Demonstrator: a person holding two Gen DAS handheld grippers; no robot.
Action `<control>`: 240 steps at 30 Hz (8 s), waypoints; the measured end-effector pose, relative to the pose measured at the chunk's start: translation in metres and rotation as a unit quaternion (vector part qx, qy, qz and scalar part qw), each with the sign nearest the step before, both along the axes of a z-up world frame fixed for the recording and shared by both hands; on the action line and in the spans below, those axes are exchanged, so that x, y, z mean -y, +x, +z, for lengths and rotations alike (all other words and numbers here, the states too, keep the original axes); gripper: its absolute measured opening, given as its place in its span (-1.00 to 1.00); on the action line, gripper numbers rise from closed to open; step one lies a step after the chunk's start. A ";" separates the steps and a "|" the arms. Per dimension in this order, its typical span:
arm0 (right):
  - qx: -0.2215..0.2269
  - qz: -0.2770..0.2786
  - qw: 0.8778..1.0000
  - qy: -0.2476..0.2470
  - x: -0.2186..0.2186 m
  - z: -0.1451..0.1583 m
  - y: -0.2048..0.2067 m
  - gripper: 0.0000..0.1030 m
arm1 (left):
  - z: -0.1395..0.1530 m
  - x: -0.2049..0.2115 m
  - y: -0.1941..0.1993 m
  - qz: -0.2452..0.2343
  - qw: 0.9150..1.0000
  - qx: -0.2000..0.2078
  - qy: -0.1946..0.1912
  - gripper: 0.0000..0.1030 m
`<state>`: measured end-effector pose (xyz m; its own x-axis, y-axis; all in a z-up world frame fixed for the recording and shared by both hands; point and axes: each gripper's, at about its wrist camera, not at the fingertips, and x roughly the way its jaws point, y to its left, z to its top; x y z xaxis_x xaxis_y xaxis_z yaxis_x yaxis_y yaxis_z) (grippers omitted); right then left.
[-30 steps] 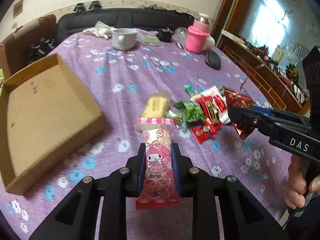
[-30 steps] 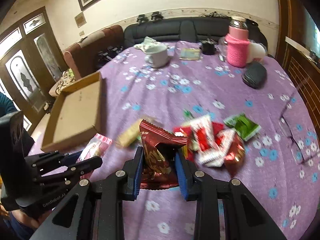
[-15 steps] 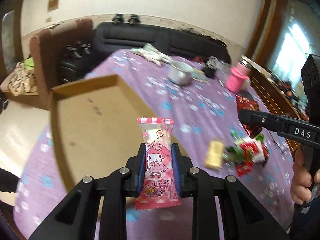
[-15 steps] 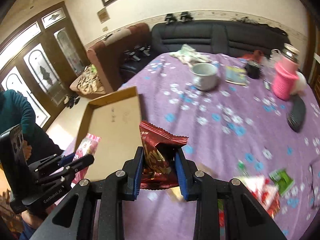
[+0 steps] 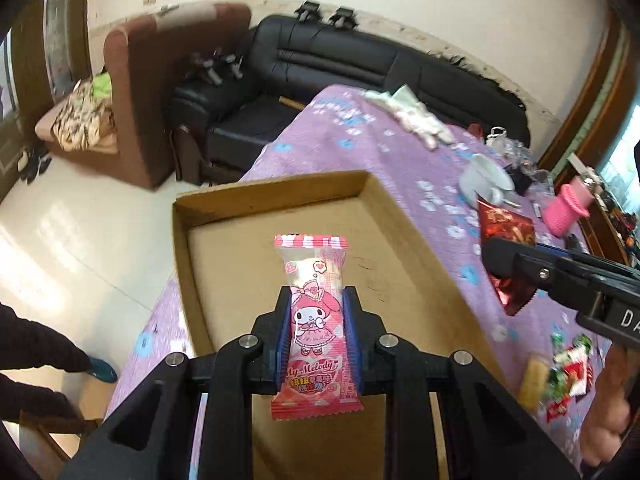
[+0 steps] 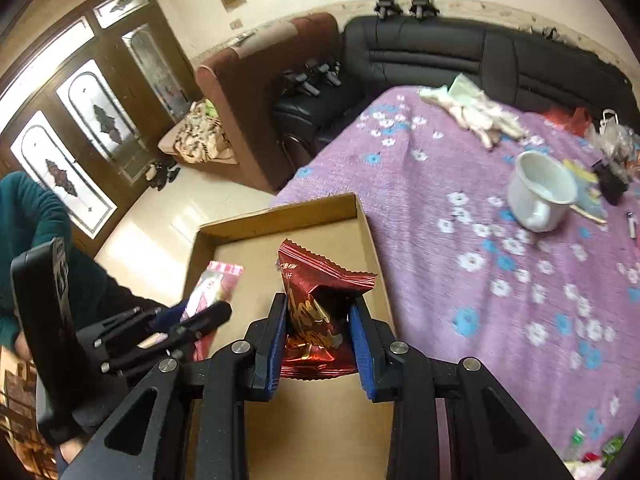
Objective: Organize snacks
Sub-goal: 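Carry both packets over the cardboard tray and open both tools to drop them, then return left tool to the pile and grasp the yellow cake bar, then grasp the small green-wrapped candy with the right tool while left tool holds cake bar, then carry cake bar and green candy to the tray and release both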
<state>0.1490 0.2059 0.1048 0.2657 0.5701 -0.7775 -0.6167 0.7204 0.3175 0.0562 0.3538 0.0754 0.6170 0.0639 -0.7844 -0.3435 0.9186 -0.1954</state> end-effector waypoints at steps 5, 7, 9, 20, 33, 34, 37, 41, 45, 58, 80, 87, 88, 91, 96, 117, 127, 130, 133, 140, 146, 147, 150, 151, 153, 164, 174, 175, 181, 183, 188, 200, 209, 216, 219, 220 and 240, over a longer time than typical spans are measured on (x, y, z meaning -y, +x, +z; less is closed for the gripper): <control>-0.035 -0.008 0.999 0.003 -0.028 -0.029 0.021 -0.35 | -0.023 -0.023 0.019 0.025 0.999 -0.019 -0.017 -0.55; -0.036 -0.007 0.999 -0.008 -0.037 -0.037 0.022 -0.35 | -0.029 -0.028 0.022 0.027 0.999 -0.024 -0.026 -0.55; -0.042 -0.004 0.999 -0.010 -0.043 -0.045 0.021 -0.35 | -0.033 -0.027 0.023 0.026 0.999 -0.026 -0.027 -0.55; -0.057 -0.011 0.998 -0.018 -0.054 -0.067 0.024 -0.35 | -0.039 -0.028 0.027 0.034 0.999 -0.037 -0.023 -0.55; -0.072 -0.018 0.997 0.015 -0.032 -0.060 0.021 -0.31 | -0.035 -0.028 0.021 0.041 0.999 -0.027 -0.022 -0.25; -0.072 -0.018 0.997 0.020 -0.028 -0.057 0.020 -0.31 | -0.035 -0.028 0.020 0.041 0.999 -0.026 -0.023 -0.25; -0.073 -0.018 0.997 0.034 -0.014 -0.049 0.013 -0.31 | -0.030 -0.025 0.014 0.040 0.999 -0.021 -0.021 -0.25; -0.068 -0.017 0.996 0.051 0.021 -0.036 0.003 -0.31 | -0.019 -0.015 0.004 0.034 0.999 -0.008 -0.017 -0.25; -0.054 -0.025 0.997 0.045 0.079 -0.029 -0.010 -0.31 | -0.005 0.004 -0.017 0.019 1.000 0.013 -0.010 -0.25; -0.023 -0.049 0.995 -0.079 0.185 -0.076 -0.030 -0.32 | 0.016 0.144 -0.052 -0.123 0.991 0.060 -0.006 -0.21; -0.043 -0.059 0.987 0.143 0.321 -0.043 -0.074 -0.32 | -0.050 0.301 -0.006 -0.268 0.949 -0.074 0.149 0.34; -0.042 -0.040 0.988 0.146 0.318 -0.044 -0.082 -0.31 | -0.062 0.305 0.010 -0.259 0.954 -0.074 0.133 -0.36; -0.040 -0.039 0.988 0.144 0.317 -0.045 -0.083 -0.31 | -0.062 0.306 0.011 -0.254 0.956 -0.072 0.129 -0.36; -0.034 -0.038 0.990 0.133 0.313 -0.049 -0.083 -0.31 | -0.062 0.305 0.003 -0.239 0.959 -0.063 0.135 -0.37; -0.006 -0.018 0.995 0.094 0.290 -0.056 -0.090 -0.32 | -0.056 0.286 -0.031 -0.226 0.968 -0.050 0.094 -0.37; 0.137 -0.029 0.983 -0.118 0.242 -0.086 -0.103 -0.45 | -0.062 0.269 -0.064 -0.217 0.973 -0.037 0.075 -0.36; 0.120 -0.028 0.988 -0.091 0.247 -0.086 -0.102 -0.60 | -0.061 0.265 -0.061 -0.205 0.977 -0.031 0.058 -0.37; 0.103 -0.027 0.992 -0.062 0.252 -0.081 -0.103 -0.59 | -0.058 0.263 -0.061 -0.204 0.978 -0.027 0.044 -0.37; 0.088 -0.028 0.995 -0.027 0.257 -0.074 -0.104 -0.59 | -0.055 0.264 -0.061 -0.202 0.978 -0.024 0.041 -0.37; 0.058 -0.034 0.997 0.046 0.271 -0.060 -0.101 -0.59 | -0.041 0.263 -0.063 -0.198 0.980 -0.010 0.035 -0.37; 0.042 -0.037 0.997 0.061 0.273 -0.060 -0.099 -0.59 | -0.031 0.256 -0.067 -0.188 0.982 0.002 0.029 -0.37; 0.042 -0.037 0.997 0.062 0.274 -0.060 -0.099 -0.59 | -0.030 0.253 -0.067 -0.186 0.982 0.004 0.027 -0.36; 0.042 -0.038 0.996 0.068 0.275 -0.058 -0.099 -0.59 | -0.025 0.247 -0.069 -0.178 0.984 0.010 0.027 -0.36; 0.042 -0.039 0.996 0.071 0.275 -0.057 -0.099 -0.59 | -0.023 0.245 -0.070 -0.177 0.984 0.013 0.026 -0.36; 0.039 -0.039 0.995 0.078 0.277 -0.055 -0.099 -0.59 | -0.018 0.238 -0.072 -0.170 0.985 0.019 0.025 -0.36; 0.009 -0.034 0.994 0.105 0.261 -0.038 -0.096 -0.58 | 0.007 0.179 -0.085 -0.113 0.992 0.054 0.012 -0.36; 0.000 0.010 0.997 0.082 0.170 -0.013 -0.090 -0.58 | 0.011 0.094 -0.084 -0.041 0.998 0.050 0.001 -0.36; -0.005 0.013 0.997 0.077 0.156 -0.013 -0.087 -0.58 | 0.010 0.088 -0.082 -0.035 0.998 0.046 0.000 -0.36; -0.019 0.016 0.999 0.048 0.096 -0.017 -0.069 -0.58 | -0.008 0.054 -0.053 -0.016 1.000 0.006 -0.018 -0.36; -0.022 0.013 0.999 0.036 0.080 -0.020 -0.061 -0.58 | -0.015 0.046 -0.043 -0.006 1.000 -0.006 -0.025 -0.36; -0.029 0.001 1.000 0.011 0.049 -0.035 -0.040 -0.58 | -0.027 0.032 -0.022 0.003 0.999 -0.032 -0.028 -0.36; -0.025 -0.020 0.999 -0.030 0.012 -0.059 -0.014 -0.58 | -0.044 0.023 0.012 0.005 0.998 -0.064 -0.026 -0.36; -0.006 -0.030 0.999 -0.027 0.001 -0.068 -0.005 -0.58 | -0.044 0.019 0.019 0.016 0.998 -0.062 -0.026 -0.36; -0.008 -0.039 0.999 -0.022 0.004 -0.070 0.000 -0.55 | -0.044 0.019 0.018 0.018 0.998 -0.060 -0.020 -0.17; -0.012 -0.038 0.999 -0.017 0.008 -0.069 -0.001 -0.55 | -0.043 0.018 0.017 0.018 0.998 -0.057 -0.022 -0.08; -0.010 -0.037 0.999 -0.013 0.010 -0.066 -0.002 -0.55 | -0.043 0.018 0.016 0.019 0.998 -0.056 -0.022 -0.06; -0.024 -0.044 0.997 0.050 0.107 -0.041 -0.055 -0.55 | -0.019 0.060 -0.018 0.037 0.994 -0.028 0.095 0.15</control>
